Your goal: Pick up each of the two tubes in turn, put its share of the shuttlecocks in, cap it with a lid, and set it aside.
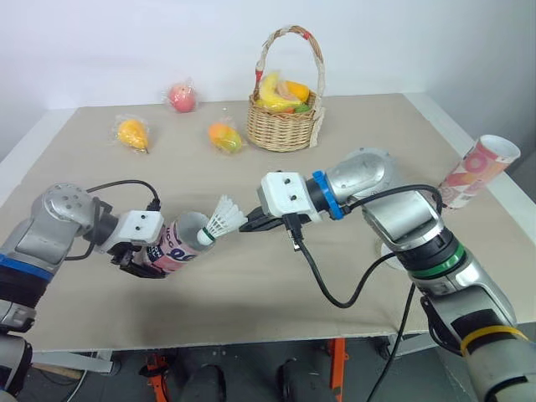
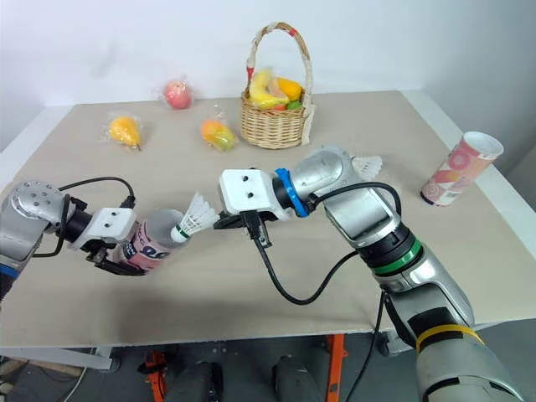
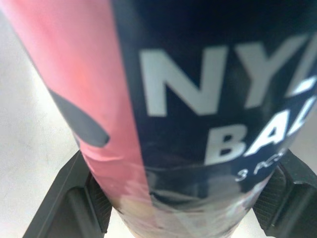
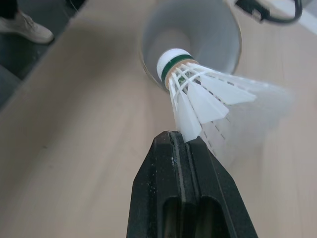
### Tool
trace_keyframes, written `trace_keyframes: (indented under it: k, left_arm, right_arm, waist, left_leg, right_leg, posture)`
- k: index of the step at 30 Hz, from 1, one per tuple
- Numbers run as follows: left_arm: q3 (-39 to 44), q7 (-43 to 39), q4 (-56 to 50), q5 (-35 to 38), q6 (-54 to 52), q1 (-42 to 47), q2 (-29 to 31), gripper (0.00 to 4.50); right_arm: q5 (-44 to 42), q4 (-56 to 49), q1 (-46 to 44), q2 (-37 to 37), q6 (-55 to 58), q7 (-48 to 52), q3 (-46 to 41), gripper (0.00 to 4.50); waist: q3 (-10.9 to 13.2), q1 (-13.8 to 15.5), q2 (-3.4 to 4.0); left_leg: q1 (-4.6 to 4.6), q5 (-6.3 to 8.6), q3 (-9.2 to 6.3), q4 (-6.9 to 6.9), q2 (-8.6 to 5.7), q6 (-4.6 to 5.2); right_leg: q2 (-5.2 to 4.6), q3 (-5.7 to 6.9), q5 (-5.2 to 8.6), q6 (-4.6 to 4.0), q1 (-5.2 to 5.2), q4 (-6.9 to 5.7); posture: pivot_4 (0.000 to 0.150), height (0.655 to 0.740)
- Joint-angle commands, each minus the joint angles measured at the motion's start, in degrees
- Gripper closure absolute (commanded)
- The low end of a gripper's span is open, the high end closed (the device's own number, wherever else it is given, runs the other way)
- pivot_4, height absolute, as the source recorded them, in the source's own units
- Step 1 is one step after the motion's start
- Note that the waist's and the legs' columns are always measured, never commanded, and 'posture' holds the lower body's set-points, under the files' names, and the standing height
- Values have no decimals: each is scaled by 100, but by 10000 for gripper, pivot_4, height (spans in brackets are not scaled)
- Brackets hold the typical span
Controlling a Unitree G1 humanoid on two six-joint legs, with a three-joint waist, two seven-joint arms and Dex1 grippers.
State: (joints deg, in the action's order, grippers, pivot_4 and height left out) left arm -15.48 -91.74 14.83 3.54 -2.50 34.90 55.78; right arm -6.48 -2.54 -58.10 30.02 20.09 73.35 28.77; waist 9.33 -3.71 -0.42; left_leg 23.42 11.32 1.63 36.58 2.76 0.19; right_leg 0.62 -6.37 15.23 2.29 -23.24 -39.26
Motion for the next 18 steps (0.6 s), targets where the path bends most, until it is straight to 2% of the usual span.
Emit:
trace_keyframes:
  k: [1,4,9,13,16,18]
  left_arm:
    - [-390,-76,28,-121,-76,-249,-151,12862]
    - [-377,-76,31,-119,-97,-233,-180,12862]
    - [-360,-76,55,-132,-110,-197,-231,12862]
    - [-314,-76,52,-138,-125,-197,-275,12862]
    - [-216,-61,-18,-60,-140,-225,-349,12862]
    - [-145,-69,-156,65,-260,-238,-408,12862]
  right_arm:
    - [89,-25,-246,-134,-19,48,-13,44594]
    - [48,53,-341,-312,90,127,-8,44594]
    - [-603,239,-506,-722,678,493,-276,30266]
    - [-1360,58,-482,-555,1212,926,-723,12476]
    - [-1751,-49,-326,-289,1492,992,-1145,12476]
    - [-1688,-72,-149,-60,1568,679,-1384,12476]
  waist:
    - [0,22,0]
    - [0,52,0]
    - [0,86,0]
    - [-2,124,-4]
    - [-2,120,-4]
    - [-2,131,-4]
  left_leg:
    - [0,0,-2,-1,0,0]
    - [0,0,-2,-2,0,0]
    - [0,1,-2,-3,2,0]
    - [6,1,-7,-3,-3,1]
    - [7,3,-3,-2,-9,1]
    - [11,3,-10,-3,-9,1]
  right_leg:
    - [0,1,1,-1,0,0]
    - [1,2,2,-2,0,0]
    - [1,2,3,-4,-1,0]
    - [-3,4,1,-12,1,0]
    - [-13,3,1,-12,1,1]
    - [-11,9,3,-14,1,1]
  posture:
    - [1500,7400]
    - [1500,7400]
    - [1500,7400]
    - [1500,7400]
    - [1500,7400]
    - [1500,7400]
